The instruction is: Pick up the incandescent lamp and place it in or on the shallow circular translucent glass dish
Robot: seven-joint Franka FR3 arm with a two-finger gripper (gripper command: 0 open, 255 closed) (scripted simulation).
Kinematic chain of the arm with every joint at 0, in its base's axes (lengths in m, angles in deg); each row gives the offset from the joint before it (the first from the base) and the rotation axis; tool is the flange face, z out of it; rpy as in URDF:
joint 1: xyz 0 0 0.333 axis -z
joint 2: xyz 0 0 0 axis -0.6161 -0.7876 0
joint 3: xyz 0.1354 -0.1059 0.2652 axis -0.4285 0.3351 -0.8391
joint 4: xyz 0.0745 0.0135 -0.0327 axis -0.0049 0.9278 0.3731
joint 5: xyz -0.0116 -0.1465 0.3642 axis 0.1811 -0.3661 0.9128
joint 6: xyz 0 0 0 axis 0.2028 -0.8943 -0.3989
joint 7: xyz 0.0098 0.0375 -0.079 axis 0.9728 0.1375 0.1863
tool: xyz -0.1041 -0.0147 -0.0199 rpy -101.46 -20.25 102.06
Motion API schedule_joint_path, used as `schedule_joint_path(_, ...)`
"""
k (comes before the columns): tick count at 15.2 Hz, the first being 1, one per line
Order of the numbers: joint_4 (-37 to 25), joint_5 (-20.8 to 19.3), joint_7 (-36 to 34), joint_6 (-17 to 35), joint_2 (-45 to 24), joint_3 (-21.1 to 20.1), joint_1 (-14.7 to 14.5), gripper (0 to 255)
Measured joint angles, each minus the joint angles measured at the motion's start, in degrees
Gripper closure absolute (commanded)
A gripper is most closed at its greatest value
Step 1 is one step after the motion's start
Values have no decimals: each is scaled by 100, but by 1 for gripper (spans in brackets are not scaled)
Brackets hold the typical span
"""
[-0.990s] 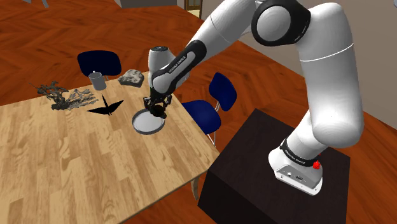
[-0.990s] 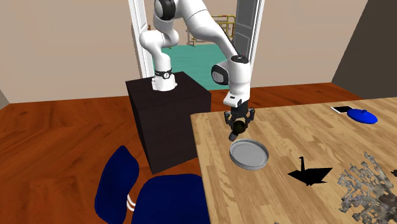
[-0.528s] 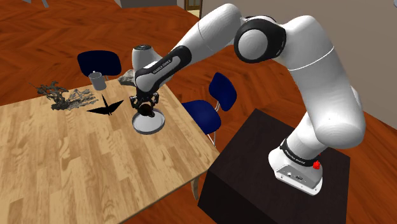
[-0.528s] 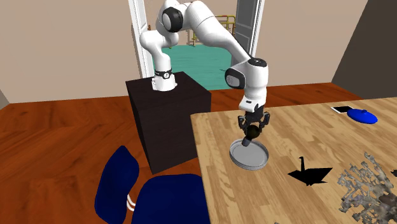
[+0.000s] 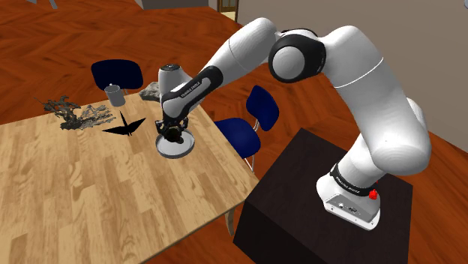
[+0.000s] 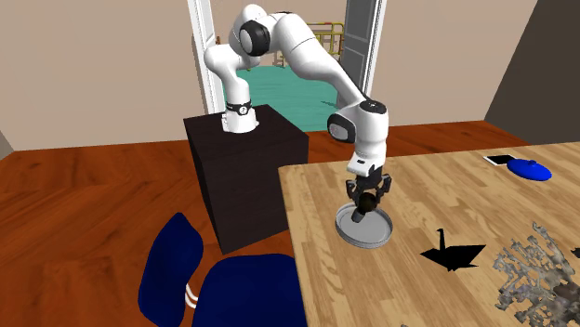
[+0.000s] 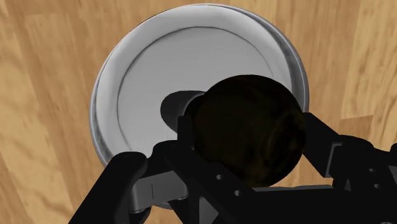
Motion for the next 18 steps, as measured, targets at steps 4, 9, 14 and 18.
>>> schedule_joint_path(4,-175,-14,3,130,-240,9,-38,255)
schedule_joint_path(9,-264,-20,-3,174,-332,9,-61,255)
schedule_joint_path(14,-197,-26,-7,192,-355,26,-51,0)
schedule_joint_path(18,-193,-27,-5,182,-368,31,-47,0)
